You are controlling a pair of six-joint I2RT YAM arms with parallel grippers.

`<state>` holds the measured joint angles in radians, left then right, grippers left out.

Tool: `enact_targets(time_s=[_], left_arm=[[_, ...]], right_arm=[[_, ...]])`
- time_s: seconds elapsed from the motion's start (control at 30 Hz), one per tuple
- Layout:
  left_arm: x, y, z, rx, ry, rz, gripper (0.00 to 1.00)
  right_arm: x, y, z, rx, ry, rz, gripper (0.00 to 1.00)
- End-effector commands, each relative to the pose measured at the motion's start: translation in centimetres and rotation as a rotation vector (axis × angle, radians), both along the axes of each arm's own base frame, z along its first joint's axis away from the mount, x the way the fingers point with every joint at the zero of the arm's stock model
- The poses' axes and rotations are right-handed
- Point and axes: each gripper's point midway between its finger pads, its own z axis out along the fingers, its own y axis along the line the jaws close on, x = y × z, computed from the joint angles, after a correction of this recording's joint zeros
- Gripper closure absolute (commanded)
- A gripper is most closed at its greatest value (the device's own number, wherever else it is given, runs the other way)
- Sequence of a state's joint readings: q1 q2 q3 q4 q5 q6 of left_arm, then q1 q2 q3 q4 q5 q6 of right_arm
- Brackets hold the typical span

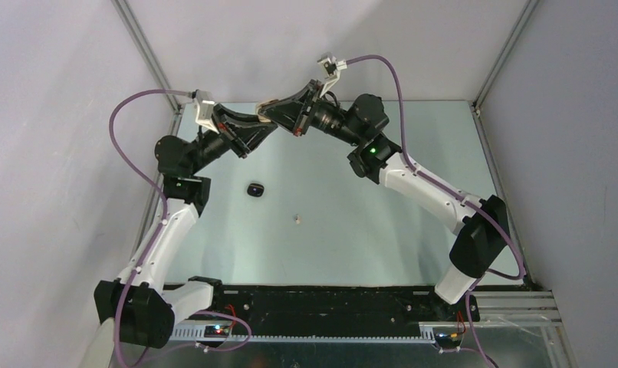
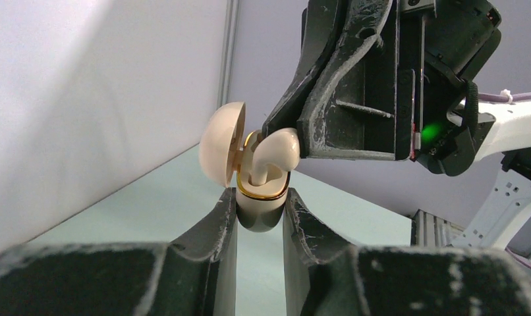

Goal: Insert the wireless bluetooth earbuds into the charging case
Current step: Place the earbud in the charging case.

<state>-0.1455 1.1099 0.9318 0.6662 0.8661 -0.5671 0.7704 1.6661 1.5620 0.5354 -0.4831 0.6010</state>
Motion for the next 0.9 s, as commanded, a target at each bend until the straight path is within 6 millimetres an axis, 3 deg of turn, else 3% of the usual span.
enact_targets(time_s=[0.0, 0.33, 0.47, 0.87], left_arm=[[-1.6, 0.9, 5.3, -0.041, -0.174, 0.054, 1.0], [-1.3, 1.6, 6.6, -0.05, -0.204, 0.096, 1.0], [-1.2, 1.6, 6.2, -0.042, -0.2, 0.095, 1.0], [-1.6, 1.4, 5.3, -0.024, -0.187, 0.076, 1.0]], right_arm=[[0.6, 0.8, 0.2, 0.006, 0.035, -0.024, 1.0], [2.4, 0.5, -1.4, -0.061, 0.064, -0.133, 0.99], [2.9, 0.2, -1.9, -0.082, 0.076, -0.156, 0.9], [2.8, -1.0, -0.8, -0.09, 0.01, -0.193, 0.72]])
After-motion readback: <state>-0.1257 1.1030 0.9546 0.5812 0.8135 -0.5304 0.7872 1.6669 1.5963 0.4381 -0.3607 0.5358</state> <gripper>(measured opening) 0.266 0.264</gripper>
